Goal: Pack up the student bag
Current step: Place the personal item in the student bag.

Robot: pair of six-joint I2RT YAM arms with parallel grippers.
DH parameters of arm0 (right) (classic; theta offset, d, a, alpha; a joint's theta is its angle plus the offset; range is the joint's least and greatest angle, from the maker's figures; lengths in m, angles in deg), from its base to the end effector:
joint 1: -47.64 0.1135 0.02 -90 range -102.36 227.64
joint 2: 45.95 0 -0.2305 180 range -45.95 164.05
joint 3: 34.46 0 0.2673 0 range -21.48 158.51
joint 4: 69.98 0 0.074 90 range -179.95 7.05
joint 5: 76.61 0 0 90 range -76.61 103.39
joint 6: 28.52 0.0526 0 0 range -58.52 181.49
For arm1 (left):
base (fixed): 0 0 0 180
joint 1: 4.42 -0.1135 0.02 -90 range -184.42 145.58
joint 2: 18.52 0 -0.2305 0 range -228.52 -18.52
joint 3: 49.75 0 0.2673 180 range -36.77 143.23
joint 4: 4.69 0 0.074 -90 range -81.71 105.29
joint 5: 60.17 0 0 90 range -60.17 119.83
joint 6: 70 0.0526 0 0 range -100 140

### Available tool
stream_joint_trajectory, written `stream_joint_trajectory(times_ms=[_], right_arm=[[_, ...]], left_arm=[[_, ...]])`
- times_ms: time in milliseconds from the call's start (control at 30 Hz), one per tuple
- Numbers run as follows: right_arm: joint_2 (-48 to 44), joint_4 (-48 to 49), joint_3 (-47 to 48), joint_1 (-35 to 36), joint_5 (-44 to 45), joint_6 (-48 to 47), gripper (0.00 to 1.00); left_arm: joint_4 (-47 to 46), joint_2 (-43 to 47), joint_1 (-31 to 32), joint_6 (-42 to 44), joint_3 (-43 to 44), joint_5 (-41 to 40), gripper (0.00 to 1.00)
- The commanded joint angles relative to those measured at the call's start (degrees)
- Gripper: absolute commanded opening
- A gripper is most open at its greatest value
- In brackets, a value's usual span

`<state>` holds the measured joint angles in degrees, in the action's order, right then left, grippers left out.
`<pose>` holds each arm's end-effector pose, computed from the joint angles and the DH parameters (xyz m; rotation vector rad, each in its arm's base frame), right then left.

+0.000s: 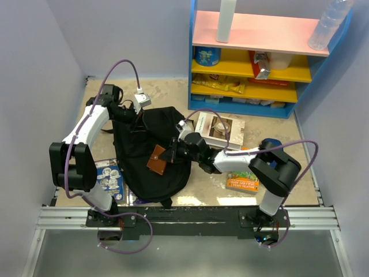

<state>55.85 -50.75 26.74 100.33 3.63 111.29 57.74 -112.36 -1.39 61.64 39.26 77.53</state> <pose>0.2276 0.3134 0.1193 -0.1825 2.1841 1.2816 0.3415 -0.0570 0.2201 1.0996 2.1199 -0.8343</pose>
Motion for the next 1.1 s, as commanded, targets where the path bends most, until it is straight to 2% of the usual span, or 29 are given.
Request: stream_joint_trajectory(times_ms=[0,133,167,300,433,633,800,933,1067], right_arm=[[-10.28,-3.46,-0.85,1.89,8.33,-10.40,0.00],[-15.05,-1.02,-0.33,6.98,17.66,-29.02,0.00],[-14.88,0.65,-0.67,7.25,18.37,-35.58,0.00],[-13.04,11.37,-3.22,7.34,16.35,-48.46,0.00],[-10.22,15.94,-2.96,7.34,18.37,-60.75,0.00],[-7.23,21.40,-2.88,7.34,18.12,-71.93,0.00],[-5.65,22.29,-1.47,8.22,17.23,-77.65,0.00],[-2.67,22.73,-0.68,10.59,19.08,-85.73,0.00],[-0.91,22.73,-0.68,10.95,18.02,-86.98,0.00]], left_arm=[[1.96,2.17,0.14,1.15,0.00,1.87,0.00],[2.40,1.82,0.14,1.42,0.17,2.22,0.00],[2.49,1.82,0.14,1.42,0.26,2.31,0.00],[2.84,1.65,0.14,1.33,0.43,2.75,0.00],[5.29,1.12,0.14,2.73,1.14,4.06,0.00],[11.36,-2.21,0.14,5.37,5.44,7.75,0.00],[12.16,-3.01,0.14,5.55,6.59,8.11,0.00],[12.34,-3.71,0.14,5.64,6.59,8.11,0.00],[12.51,-4.16,0.14,5.72,7.20,7.85,0.00]])
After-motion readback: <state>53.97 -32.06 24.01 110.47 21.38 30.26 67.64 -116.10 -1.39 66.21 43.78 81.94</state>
